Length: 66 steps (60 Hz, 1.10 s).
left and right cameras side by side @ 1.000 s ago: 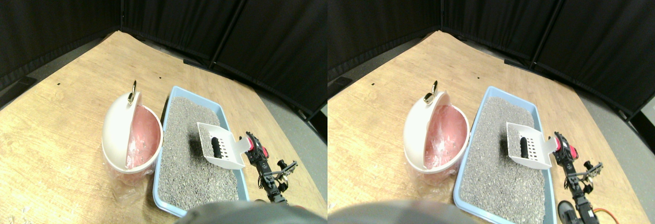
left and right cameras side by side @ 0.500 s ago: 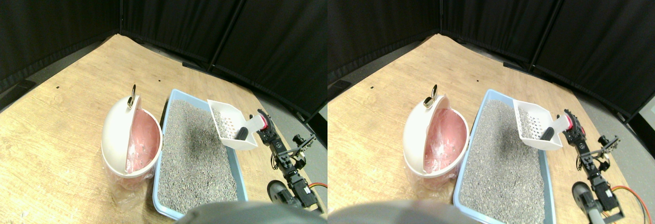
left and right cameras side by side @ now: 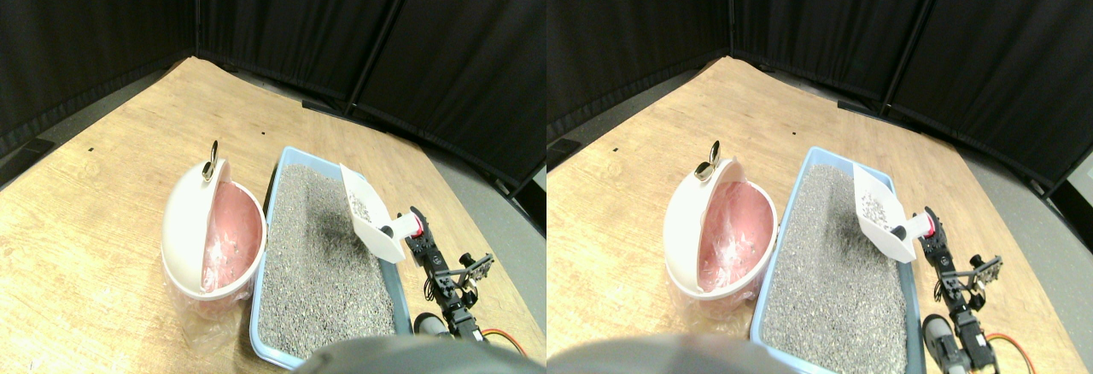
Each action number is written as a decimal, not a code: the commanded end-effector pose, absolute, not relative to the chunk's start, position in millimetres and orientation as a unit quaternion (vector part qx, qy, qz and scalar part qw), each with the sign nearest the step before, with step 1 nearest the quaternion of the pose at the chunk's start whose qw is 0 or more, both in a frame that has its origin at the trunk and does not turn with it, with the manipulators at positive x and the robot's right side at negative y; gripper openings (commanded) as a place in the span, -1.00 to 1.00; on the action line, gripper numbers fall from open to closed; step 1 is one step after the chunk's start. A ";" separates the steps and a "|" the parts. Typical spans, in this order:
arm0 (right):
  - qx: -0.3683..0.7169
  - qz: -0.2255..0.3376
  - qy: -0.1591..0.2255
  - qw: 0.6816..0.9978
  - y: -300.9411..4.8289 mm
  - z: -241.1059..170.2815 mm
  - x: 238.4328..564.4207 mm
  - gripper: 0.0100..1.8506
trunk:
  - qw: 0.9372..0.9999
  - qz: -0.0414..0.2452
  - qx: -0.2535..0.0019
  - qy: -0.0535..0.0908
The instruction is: Scoop (unimanual)
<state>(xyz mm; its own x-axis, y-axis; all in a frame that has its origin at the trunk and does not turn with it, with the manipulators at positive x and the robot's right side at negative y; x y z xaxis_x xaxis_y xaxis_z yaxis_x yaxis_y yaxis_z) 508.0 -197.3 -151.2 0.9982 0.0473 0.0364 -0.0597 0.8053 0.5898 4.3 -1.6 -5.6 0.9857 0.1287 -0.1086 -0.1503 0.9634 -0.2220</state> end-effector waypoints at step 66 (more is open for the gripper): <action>0.079 0.133 -0.076 0.985 -189.7 -79.0 503.6 -0.95 | 0.987 0.086 -0.130 0.033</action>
<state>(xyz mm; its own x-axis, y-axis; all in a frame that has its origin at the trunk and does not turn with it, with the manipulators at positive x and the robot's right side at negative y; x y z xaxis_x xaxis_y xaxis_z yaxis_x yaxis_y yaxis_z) 505.0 -193.7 -90.4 0.9657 0.2342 0.1125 -0.2489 0.9581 0.1419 3.9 -0.7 -5.1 0.9838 0.1456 -0.1042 -0.1672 0.9555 -0.2432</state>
